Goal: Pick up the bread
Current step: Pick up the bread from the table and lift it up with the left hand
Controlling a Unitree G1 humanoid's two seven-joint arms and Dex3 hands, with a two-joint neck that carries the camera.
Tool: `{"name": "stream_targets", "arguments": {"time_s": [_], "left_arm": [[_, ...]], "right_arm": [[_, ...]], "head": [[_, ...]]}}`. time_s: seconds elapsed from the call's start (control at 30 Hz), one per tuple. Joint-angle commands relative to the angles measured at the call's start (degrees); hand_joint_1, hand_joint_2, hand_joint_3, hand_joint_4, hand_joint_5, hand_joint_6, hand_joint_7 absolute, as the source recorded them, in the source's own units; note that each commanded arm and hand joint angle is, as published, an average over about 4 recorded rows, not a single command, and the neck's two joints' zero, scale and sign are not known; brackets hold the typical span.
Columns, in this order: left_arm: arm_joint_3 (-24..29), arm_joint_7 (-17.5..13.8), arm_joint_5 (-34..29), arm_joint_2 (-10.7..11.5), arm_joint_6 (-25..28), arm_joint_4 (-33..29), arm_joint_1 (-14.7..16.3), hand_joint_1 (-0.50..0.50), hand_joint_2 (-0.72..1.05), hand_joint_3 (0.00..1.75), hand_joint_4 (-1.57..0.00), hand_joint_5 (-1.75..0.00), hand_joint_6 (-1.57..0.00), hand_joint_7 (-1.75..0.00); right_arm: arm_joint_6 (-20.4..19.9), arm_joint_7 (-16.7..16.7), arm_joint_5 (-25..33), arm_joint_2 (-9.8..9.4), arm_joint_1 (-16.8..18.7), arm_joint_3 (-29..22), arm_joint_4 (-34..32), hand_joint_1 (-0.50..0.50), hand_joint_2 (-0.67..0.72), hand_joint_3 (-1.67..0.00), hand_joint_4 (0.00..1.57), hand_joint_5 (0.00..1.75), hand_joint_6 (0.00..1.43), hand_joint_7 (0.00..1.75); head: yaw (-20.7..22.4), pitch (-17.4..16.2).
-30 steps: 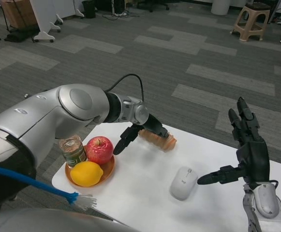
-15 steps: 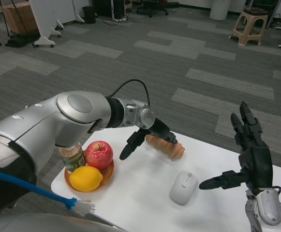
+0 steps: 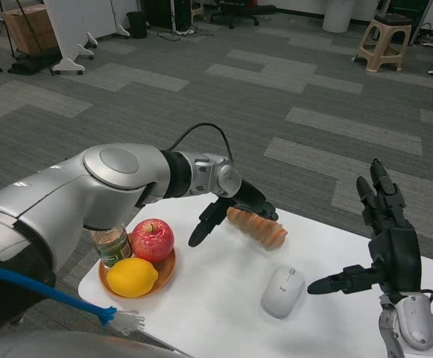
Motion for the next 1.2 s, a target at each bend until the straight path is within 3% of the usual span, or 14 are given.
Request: {"name": "stream_targets", "arguments": {"time_s": [0.03,0.6,0.97,1.2], "left_arm": [[0.84,-0.92,0.60,1.07,0.69,0.38,1.29,-0.34,-0.44,0.09,0.00,0.00,0.00,-0.07],[8.37,-2.30,6.67,2.41,1.61,-1.25,2.48,-0.30,-0.41,0.09,0.00,0.00,0.00,-0.07],[13.34,-2.26,12.47,1.36,2.84,-0.85,3.22,-0.29,-0.46,0.09,0.00,0.00,0.00,-0.07],[16.88,5.23,20.22,-3.12,2.67,4.58,3.71,-0.29,-0.37,0.09,0.00,0.00,0.00,-0.07]], "right_arm": [[-0.77,-0.02,0.47,-0.07,0.59,-0.48,-0.65,-0.38,0.22,0.00,0.00,0.10,0.00,0.00],[-0.77,-0.02,0.47,-0.12,0.68,-0.48,-0.73,-0.38,0.22,0.00,0.00,0.10,0.00,0.00],[-0.86,-0.02,0.47,-0.12,0.63,-0.48,-0.73,-0.38,0.22,0.00,0.00,0.10,0.00,0.00],[-0.86,-0.06,0.47,0.04,0.59,-0.41,-0.56,-0.38,0.22,0.00,0.00,0.10,0.00,0.00]], "head": [[0.00,-0.01],[-0.10,0.55],[-0.50,1.21],[-1.83,2.23]]}}
